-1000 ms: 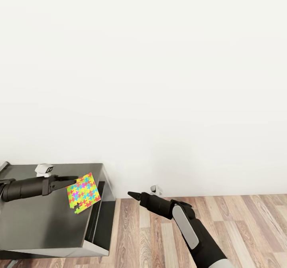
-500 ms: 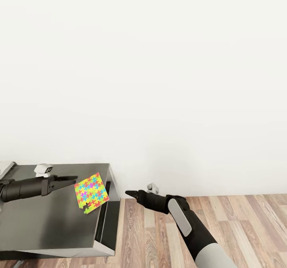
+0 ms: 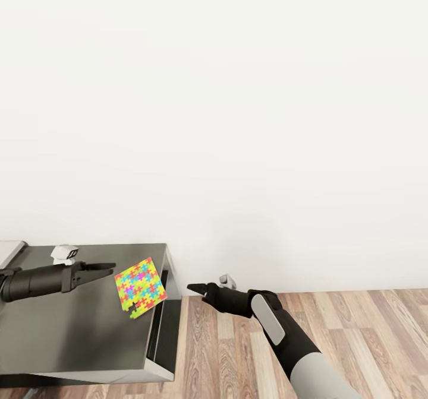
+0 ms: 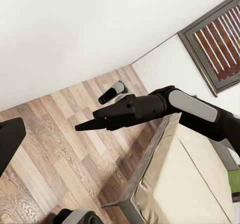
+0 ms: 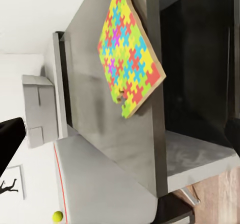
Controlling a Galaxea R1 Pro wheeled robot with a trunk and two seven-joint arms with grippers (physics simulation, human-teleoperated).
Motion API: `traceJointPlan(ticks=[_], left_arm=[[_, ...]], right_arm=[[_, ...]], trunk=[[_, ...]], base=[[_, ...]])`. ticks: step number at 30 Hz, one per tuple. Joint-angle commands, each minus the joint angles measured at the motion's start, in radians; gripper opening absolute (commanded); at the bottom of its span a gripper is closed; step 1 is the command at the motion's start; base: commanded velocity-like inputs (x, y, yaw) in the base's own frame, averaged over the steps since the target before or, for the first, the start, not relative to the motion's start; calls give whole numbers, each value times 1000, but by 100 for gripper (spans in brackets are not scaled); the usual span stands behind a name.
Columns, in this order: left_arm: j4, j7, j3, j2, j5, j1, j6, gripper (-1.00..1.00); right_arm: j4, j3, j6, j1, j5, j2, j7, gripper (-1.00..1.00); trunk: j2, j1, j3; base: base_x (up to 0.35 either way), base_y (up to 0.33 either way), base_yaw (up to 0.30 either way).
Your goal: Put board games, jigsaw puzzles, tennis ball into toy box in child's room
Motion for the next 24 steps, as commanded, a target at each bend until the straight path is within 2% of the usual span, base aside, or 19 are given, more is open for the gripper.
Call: traceJointPlan(ticks=[1,19,24], left_arm=[[0,-4,0,0,0,-1,11,100],[-1,-4,0,-1,0,1,11,100],[-1,-4,0,-1,0,1,11,100]], right_arm=[[1,-1,4,-1,0,-1,4,100],[10,-2,1,-17,1,-7,19,100],[78,-4,-3,-48,1,-14,20,100]], trunk=[[-2,1,-2],[-2,1,-2],[-2,1,-2]], base=[[41,81,0],[42,37,0],[178,2,0]])
